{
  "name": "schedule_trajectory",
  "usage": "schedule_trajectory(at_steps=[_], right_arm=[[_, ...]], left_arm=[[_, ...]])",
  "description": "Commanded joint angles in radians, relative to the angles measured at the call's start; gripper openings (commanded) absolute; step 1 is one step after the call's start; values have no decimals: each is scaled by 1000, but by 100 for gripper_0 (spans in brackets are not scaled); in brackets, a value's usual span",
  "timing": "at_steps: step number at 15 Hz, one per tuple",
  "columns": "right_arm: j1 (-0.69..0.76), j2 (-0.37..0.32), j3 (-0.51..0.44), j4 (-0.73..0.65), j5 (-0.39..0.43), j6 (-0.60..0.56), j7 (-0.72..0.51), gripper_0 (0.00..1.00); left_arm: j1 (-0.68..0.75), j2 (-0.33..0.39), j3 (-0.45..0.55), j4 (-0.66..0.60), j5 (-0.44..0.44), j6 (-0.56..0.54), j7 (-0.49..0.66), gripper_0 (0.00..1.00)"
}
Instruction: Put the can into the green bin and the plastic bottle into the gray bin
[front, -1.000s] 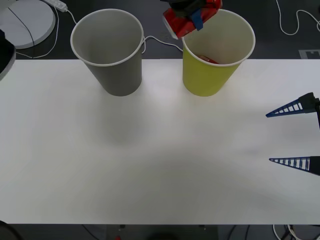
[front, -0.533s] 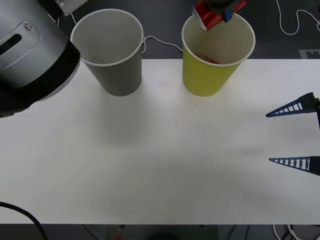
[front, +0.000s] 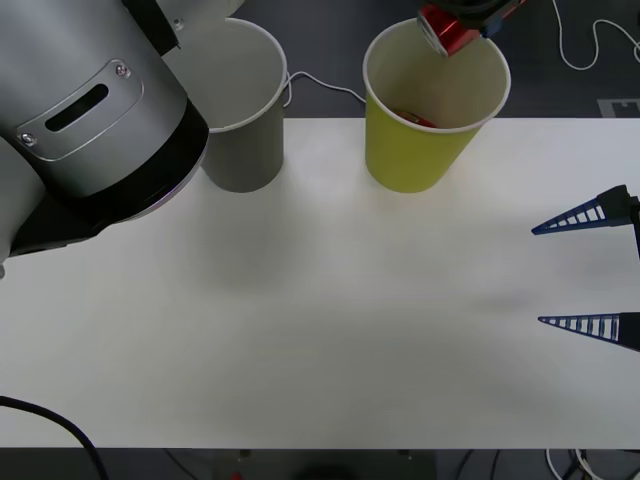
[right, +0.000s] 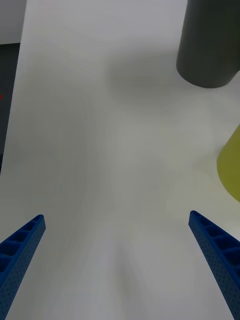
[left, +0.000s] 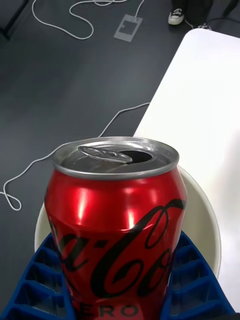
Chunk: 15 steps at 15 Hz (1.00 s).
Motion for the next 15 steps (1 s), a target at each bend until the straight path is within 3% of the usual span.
schedule_trajectory(at_steps=[1, 4, 10, 15], right_arm=[[0, 0, 0, 0, 0, 0, 0, 100], [0, 0, 0, 0, 0, 0, 0, 100], [0, 0, 0, 0, 0, 0, 0, 100], [0, 0, 0, 0, 0, 0, 0, 100]], left_arm=[[0, -1, -1, -2, 1, 2, 0, 6], [0, -1, 1, -2, 5, 7, -2, 100], [2, 3, 1, 9, 14, 5, -31, 100], [2, 85, 1, 12, 151, -33, -144, 100]])
